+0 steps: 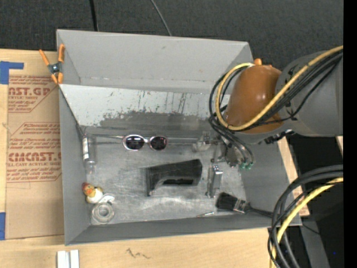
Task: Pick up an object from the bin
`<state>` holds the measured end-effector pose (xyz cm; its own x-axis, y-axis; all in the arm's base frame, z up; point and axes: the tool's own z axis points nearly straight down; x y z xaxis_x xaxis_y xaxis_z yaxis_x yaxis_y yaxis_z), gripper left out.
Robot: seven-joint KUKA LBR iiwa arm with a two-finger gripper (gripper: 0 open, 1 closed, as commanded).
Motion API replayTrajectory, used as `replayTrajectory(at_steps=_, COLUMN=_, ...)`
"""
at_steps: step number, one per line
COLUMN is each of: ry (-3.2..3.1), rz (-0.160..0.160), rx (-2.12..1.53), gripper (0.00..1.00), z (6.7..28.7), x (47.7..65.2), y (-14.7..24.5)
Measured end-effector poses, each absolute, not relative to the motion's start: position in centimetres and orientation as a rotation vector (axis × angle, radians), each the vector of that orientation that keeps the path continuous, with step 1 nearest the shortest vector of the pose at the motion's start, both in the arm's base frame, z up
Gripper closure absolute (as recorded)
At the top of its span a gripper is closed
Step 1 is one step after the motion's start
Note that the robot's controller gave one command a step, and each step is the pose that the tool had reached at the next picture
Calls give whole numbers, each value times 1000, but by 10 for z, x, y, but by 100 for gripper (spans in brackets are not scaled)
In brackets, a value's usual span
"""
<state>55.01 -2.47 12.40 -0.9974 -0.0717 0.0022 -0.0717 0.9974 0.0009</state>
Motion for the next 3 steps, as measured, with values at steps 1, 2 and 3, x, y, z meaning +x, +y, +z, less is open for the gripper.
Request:
replayTrajectory(at_steps=1, ry=-3147, rz=2, rx=111, gripper=100, z=127, x=553, y=-26)
replayTrajectory(at_steps=2, ry=-3142, rz=0, rx=112, gripper=0, z=126, x=551, y=-25)
replayTrajectory(at_steps=3, ry=-3142, rz=0, rx=112, gripper=0, z=126, x=551, y=-25)
